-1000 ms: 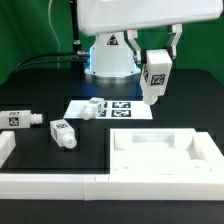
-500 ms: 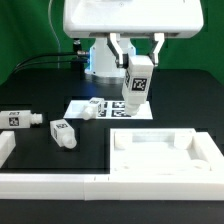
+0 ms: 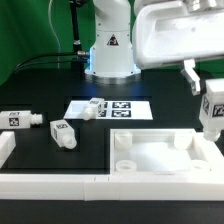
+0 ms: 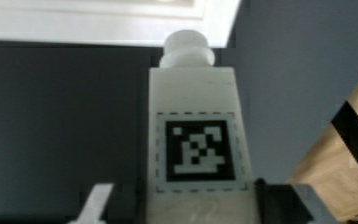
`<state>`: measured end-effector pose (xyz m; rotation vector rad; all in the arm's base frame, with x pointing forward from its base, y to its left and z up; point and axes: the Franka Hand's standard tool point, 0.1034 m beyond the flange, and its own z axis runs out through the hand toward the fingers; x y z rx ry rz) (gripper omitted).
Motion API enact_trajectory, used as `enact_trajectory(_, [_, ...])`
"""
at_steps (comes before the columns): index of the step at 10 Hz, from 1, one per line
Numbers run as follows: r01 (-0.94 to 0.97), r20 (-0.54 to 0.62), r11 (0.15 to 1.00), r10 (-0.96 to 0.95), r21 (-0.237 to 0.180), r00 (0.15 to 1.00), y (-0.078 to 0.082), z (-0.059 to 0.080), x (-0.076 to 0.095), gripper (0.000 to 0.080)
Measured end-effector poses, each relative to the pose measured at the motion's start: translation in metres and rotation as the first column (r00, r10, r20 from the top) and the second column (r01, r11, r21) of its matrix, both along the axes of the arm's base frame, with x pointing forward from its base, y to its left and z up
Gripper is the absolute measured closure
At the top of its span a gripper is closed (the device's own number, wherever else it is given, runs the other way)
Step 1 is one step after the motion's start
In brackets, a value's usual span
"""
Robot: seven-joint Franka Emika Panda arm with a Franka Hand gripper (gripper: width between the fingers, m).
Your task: Assemble one leg
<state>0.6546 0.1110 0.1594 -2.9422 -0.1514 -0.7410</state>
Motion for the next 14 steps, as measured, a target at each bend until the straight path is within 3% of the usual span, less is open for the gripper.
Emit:
enact_trajectory(2, [-0.012, 0.057, 1.0, 0.013, -0.024, 0.998, -0.007, 0.0, 0.0, 0.0512])
enact_trajectory(3, [-0.004, 0.136, 0.998, 0.012, -0.059, 0.991, -0.022, -0.006, -0.014, 0.0512])
enact_trajectory(4, [0.001, 0.133, 0.998, 0.007, -0.063, 0.991, -0.023, -0.018, -0.026, 0.0512])
enact_trajectory(6, [0.012, 0.147, 0.997, 0.0, -0.075, 0.989, -0.033, -0.026, -0.028, 0.0512])
enact_trajectory(8, [0.005, 0.136, 0.998, 0.004, -0.065, 0.991, -0.021, -0.03, -0.027, 0.0512])
enact_trajectory(11, [-0.016, 0.129, 0.998, 0.023, -0.058, 0.991, 0.0, -0.048, -0.019, 0.0512])
enact_trajectory(14, [-0.021, 0.118, 0.998, 0.027, -0.06, 0.993, 0.002, -0.057, -0.021, 0.0512])
